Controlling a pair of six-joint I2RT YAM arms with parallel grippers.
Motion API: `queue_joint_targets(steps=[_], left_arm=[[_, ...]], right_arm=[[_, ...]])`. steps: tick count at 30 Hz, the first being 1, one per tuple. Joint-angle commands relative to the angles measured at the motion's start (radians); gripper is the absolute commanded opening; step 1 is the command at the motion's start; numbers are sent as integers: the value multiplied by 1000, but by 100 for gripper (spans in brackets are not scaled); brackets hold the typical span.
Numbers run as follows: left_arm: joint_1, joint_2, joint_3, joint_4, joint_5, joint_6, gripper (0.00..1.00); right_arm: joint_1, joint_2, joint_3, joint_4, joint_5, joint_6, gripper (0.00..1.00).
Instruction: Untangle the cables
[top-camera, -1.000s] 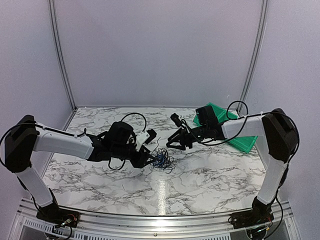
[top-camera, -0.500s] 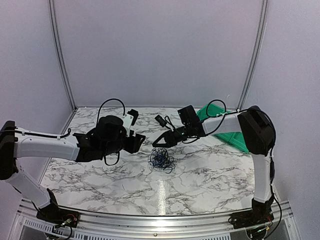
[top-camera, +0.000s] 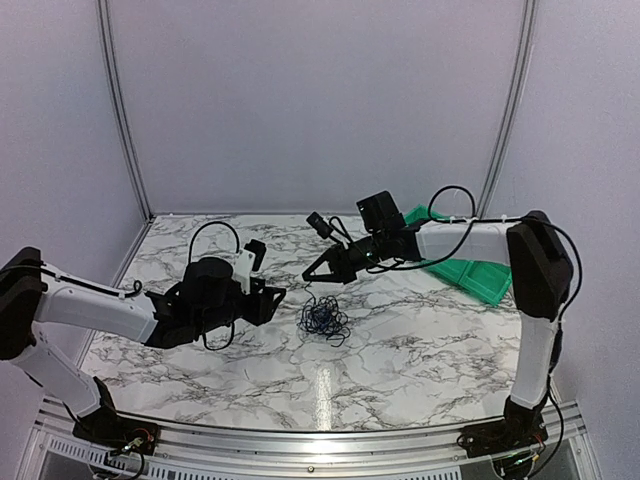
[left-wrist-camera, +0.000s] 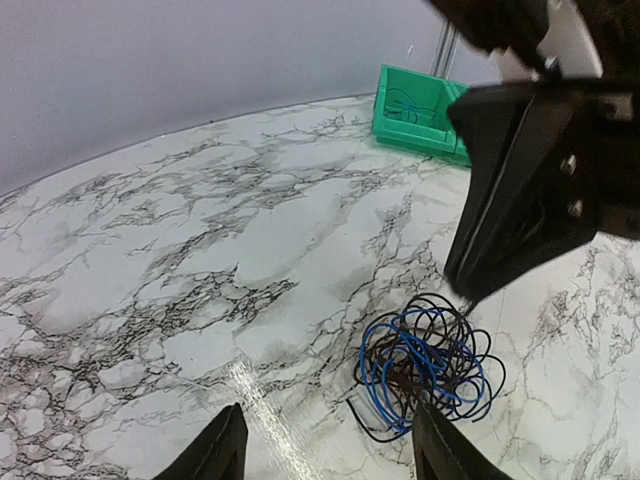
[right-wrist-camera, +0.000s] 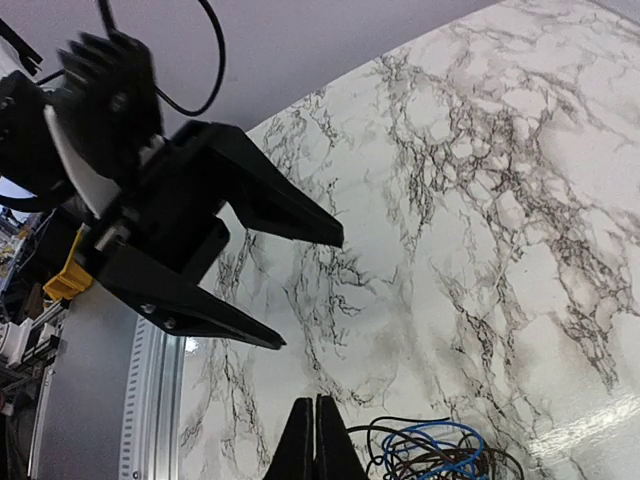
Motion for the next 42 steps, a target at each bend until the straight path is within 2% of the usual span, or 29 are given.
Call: queue_joint_targets(steps=[1,5,11,15,18,22,27,33,37,42], left_arm=[[-7,25,-29,207,102,12,58],[-42,105,-14,294,104,14,59],[-103,192,56,364,91,16,59],[-150,252,107,372,47,31,59],[-173,295,136,376,13,31,59],[-182,366,192,381,-62,30,57],[-179,465,261,413,-265,3,45],[-179,558,274,512,-205,54,27],[-179,565,271,521,-157,79,14],[-179,564,260,519,-103,97,5]], right_arm=[[7,-173,-60,-46,105,-128,0],[7,-276,-150,-21,146,-166,0],[0,-393,-264,102,156,-165,0],[-9,-414,-307,180,116,-133,0],[-12,-426,-287,128,130,-167,0],[-16,-451,-323,157,104,-162,0],[-16,-450,-314,156,87,-159,0],[-17,-501,-234,78,99,-146,0],[-16,-517,-84,-32,96,-162,0],[-29,-506,117,-124,64,-134,0]])
